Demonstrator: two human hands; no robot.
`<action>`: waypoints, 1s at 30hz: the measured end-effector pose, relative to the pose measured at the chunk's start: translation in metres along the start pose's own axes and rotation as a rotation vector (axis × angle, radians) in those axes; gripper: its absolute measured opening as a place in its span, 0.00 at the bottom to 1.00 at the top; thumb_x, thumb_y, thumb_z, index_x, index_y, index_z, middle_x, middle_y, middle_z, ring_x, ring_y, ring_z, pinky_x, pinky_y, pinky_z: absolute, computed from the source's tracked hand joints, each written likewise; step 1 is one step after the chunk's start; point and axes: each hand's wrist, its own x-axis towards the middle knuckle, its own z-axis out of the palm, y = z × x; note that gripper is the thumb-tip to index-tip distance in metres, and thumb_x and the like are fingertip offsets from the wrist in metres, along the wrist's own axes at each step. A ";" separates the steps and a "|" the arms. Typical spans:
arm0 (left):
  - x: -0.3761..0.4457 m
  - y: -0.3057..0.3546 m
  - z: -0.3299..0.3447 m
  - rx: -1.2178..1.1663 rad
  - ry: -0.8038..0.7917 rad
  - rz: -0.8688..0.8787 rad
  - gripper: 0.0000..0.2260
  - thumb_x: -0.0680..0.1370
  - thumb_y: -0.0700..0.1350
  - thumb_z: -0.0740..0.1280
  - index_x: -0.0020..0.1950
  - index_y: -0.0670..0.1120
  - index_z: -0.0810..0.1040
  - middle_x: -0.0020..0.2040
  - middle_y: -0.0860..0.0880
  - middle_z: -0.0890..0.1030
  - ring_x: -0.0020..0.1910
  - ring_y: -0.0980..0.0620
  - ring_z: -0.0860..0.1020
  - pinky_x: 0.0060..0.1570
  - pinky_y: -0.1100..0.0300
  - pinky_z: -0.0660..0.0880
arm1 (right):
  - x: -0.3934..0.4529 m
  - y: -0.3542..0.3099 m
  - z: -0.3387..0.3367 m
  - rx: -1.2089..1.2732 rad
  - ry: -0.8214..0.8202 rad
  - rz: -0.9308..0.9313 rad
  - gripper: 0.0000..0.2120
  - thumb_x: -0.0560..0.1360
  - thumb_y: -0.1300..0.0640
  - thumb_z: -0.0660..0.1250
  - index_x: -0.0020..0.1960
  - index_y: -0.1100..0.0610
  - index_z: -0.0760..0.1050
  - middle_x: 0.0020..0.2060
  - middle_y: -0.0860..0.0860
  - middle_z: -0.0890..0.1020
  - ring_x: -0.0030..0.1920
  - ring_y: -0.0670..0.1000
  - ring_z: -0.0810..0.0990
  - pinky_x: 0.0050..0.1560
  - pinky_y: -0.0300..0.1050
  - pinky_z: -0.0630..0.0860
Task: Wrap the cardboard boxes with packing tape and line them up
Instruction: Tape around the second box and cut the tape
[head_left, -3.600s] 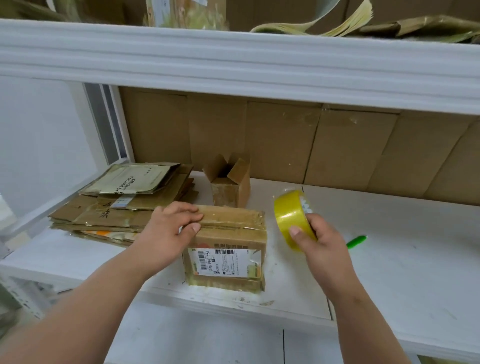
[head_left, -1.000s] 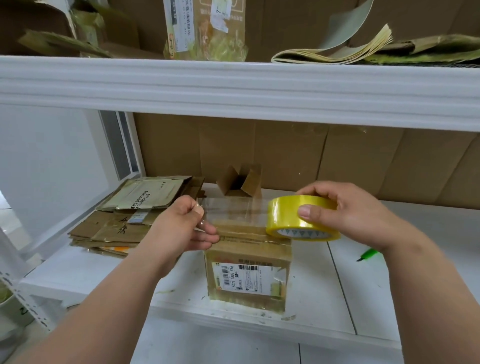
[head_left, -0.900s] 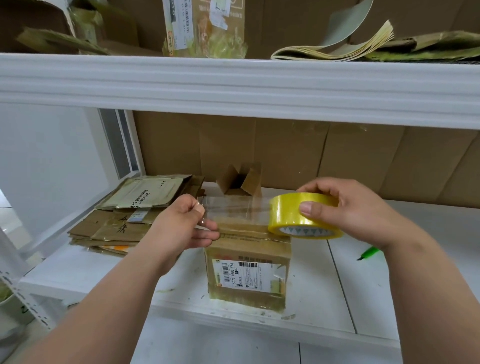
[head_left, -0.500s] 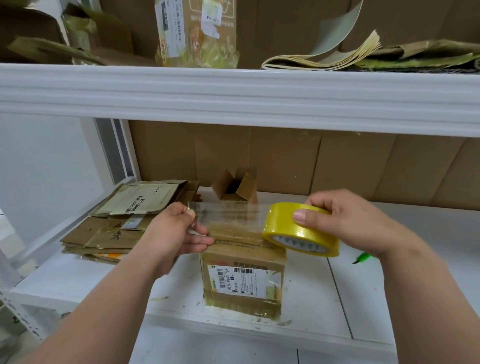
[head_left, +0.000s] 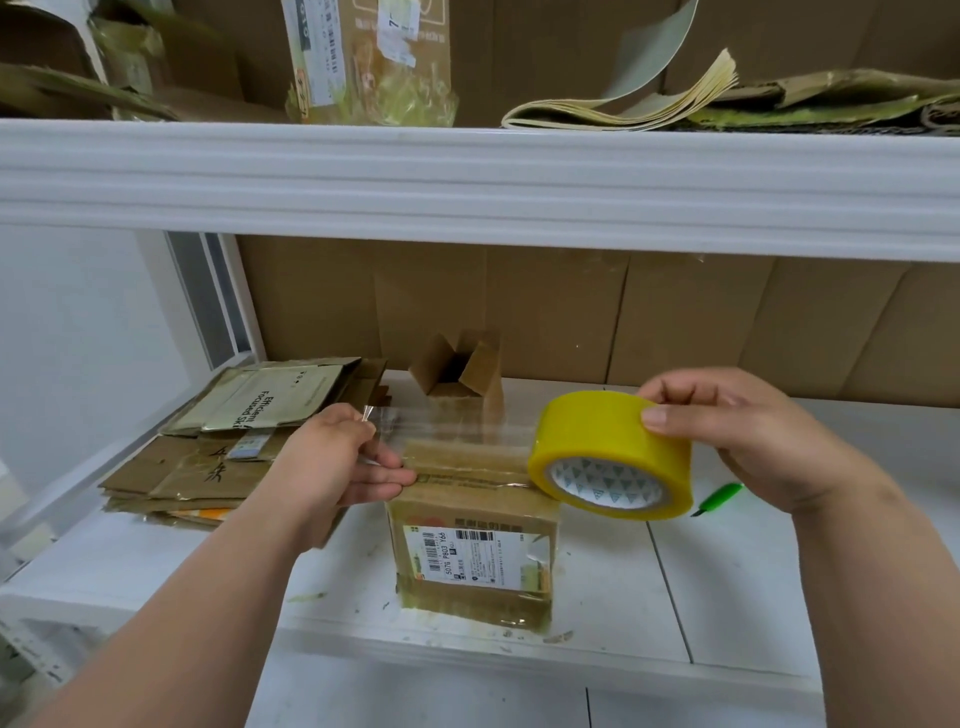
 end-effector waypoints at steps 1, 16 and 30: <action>0.000 0.000 0.000 -0.007 0.000 -0.002 0.09 0.84 0.37 0.54 0.48 0.39 0.70 0.42 0.34 0.80 0.38 0.40 0.85 0.30 0.57 0.82 | -0.001 0.000 0.001 -0.006 0.013 0.000 0.11 0.67 0.51 0.70 0.42 0.59 0.82 0.35 0.52 0.82 0.37 0.47 0.78 0.40 0.36 0.72; 0.007 -0.011 -0.005 -0.226 0.027 -0.129 0.10 0.82 0.34 0.51 0.46 0.36 0.71 0.32 0.38 0.80 0.35 0.40 0.85 0.30 0.56 0.82 | 0.013 0.004 0.015 -0.535 0.041 0.327 0.18 0.78 0.44 0.66 0.43 0.59 0.80 0.34 0.50 0.78 0.36 0.49 0.76 0.38 0.43 0.70; 0.019 -0.016 -0.009 -0.175 0.024 -0.175 0.10 0.83 0.35 0.56 0.44 0.38 0.73 0.32 0.41 0.78 0.28 0.47 0.82 0.23 0.60 0.78 | 0.020 0.017 0.020 -0.563 0.049 0.407 0.17 0.79 0.47 0.65 0.46 0.61 0.79 0.36 0.53 0.77 0.38 0.50 0.75 0.38 0.44 0.69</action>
